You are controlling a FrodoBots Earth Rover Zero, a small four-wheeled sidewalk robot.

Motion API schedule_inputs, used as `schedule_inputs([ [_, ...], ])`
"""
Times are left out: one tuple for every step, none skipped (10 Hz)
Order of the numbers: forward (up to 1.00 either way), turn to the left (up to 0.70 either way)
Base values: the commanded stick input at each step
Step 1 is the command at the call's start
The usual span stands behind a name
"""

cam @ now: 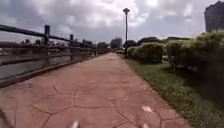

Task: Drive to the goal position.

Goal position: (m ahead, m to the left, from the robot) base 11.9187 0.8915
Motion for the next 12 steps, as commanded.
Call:
schedule_inputs([
  [0.66,0.22],
  [0.66,0.10],
  [0.66,0.00],
  [0.66,0.01],
  [0.66,0.02],
  [0.66,0.02],
  [0.66,0.02],
  [0.66,0.02],
  [0.66,0.02],
  [0.66,0.02],
  [0.66,0.02],
  [0.66,0.02],
])
